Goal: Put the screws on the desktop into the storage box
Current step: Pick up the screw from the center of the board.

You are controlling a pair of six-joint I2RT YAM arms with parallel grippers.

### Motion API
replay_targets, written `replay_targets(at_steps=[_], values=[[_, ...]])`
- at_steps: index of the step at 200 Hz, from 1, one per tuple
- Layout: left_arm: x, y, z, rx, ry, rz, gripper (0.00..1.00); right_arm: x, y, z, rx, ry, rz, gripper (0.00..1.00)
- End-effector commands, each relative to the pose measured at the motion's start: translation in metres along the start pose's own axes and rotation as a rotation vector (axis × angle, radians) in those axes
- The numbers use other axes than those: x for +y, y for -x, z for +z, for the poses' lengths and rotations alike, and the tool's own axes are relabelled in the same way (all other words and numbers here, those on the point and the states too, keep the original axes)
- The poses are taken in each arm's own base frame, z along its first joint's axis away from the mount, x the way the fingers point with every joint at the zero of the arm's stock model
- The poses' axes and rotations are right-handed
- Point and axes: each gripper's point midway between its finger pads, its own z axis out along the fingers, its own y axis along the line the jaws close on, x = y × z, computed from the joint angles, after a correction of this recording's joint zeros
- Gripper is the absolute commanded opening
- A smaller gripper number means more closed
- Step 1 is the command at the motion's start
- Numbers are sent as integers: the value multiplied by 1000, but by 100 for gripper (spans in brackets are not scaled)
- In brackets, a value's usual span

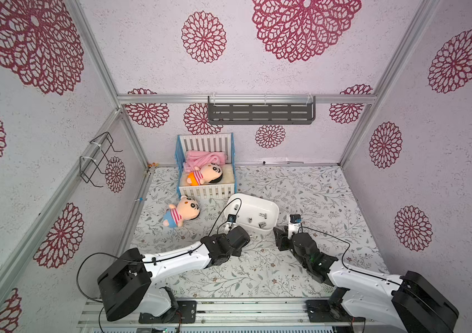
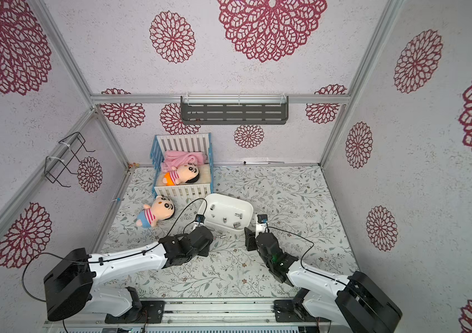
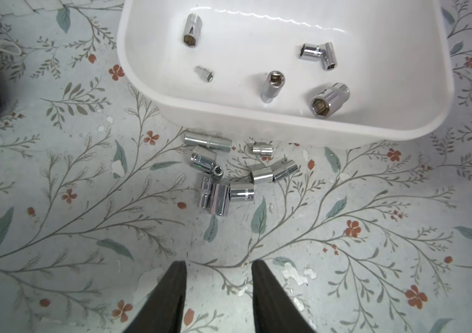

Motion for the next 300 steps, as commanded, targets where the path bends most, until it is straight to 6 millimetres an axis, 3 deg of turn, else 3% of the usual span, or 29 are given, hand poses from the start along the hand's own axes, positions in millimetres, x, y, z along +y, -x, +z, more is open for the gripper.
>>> replay_targets(at_steps=[1,26,165,227,300], values=[[-3,-7,11,17,24,1,39,9,17,1,-45,27,12,54],[-6,-15,22,40,45,16,35,9,17,1,-42,28,11,54],[-16,-31,61,83,31,-17,38,10,17,1,-42,32,11,54],[-1,-34,72,100,75,-41,38,10,17,1,-43,34,11,54],[11,-34,73,99,102,-41,38,10,17,1,-41,31,10,54]])
